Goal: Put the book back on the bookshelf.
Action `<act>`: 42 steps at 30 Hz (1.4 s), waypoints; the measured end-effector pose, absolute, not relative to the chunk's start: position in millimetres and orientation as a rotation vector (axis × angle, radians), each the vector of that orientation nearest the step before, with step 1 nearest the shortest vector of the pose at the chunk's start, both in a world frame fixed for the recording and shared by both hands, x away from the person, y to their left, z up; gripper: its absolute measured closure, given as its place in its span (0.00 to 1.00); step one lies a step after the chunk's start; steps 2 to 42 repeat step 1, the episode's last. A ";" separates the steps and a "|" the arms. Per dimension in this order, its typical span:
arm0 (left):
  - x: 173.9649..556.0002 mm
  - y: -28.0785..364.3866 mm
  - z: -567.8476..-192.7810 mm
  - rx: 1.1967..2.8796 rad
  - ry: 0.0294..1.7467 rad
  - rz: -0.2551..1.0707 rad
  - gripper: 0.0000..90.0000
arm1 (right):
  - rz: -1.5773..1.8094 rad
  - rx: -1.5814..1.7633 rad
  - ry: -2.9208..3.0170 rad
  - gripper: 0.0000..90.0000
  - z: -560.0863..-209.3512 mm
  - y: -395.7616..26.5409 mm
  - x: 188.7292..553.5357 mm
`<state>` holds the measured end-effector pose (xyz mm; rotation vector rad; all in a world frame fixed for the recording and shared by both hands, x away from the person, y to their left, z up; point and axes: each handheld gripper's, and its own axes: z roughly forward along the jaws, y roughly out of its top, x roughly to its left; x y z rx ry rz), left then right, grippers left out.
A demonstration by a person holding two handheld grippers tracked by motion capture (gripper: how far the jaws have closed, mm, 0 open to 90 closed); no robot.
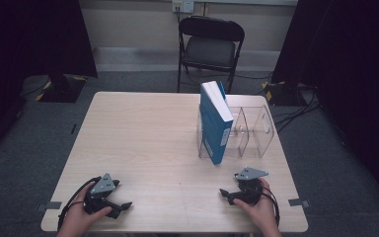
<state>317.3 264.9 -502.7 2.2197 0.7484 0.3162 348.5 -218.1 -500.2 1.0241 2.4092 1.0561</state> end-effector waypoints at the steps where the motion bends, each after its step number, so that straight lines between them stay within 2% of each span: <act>1: 317.4 265.0 -502.7 2.220 0.748 0.317 0.08 | 1.057 1.024 2.409 0.17 -500.3 -218.0 348.6; 42: 317.4 265.0 -502.7 2.220 0.748 0.317 0.08 | 1.057 1.024 2.409 0.17 -500.3 -218.0 348.6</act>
